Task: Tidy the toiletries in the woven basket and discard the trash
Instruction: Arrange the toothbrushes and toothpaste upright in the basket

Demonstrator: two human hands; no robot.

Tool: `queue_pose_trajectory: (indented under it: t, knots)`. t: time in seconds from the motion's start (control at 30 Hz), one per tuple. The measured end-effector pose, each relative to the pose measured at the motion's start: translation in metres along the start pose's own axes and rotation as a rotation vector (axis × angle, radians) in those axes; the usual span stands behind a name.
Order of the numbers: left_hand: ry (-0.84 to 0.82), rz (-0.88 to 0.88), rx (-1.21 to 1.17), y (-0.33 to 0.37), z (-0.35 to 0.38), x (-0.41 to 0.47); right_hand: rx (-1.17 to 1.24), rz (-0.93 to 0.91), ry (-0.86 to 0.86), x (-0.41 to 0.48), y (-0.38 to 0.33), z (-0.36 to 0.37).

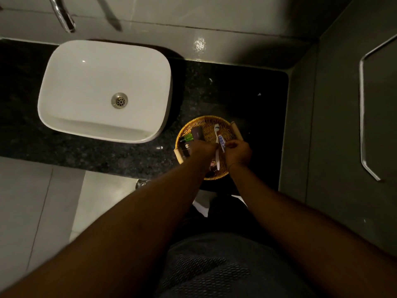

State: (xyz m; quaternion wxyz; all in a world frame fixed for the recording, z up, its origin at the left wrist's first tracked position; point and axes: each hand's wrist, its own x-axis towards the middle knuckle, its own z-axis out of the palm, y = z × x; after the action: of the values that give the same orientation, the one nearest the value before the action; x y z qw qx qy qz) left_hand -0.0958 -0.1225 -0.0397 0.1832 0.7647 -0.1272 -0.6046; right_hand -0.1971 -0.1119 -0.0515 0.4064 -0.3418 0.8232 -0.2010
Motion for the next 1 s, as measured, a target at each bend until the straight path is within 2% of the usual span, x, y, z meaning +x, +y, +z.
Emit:
queue_pose_trajectory:
  t: [0.2,0.43,0.7,0.83,1.0]
  knots:
    - [0.023,0.267,0.347,-0.005,-0.002,-0.004,-0.181,-0.097,-0.004,-0.001,0.004,-0.002]
    - [0.031,0.219,0.41,-0.012,-0.009,-0.007,-0.365,-0.19,-0.013,-0.006,0.008,-0.009]
    - [0.154,0.337,0.551,-0.017,-0.01,-0.008,-0.464,-0.21,-0.01,-0.011,0.006,-0.011]
    - [0.218,0.512,0.739,-0.022,-0.015,-0.016,-0.451,-0.248,0.004,-0.017,0.006,-0.013]
    - [0.351,0.906,1.006,-0.028,-0.038,-0.034,-0.467,-0.42,-0.053,-0.03,-0.005,-0.014]
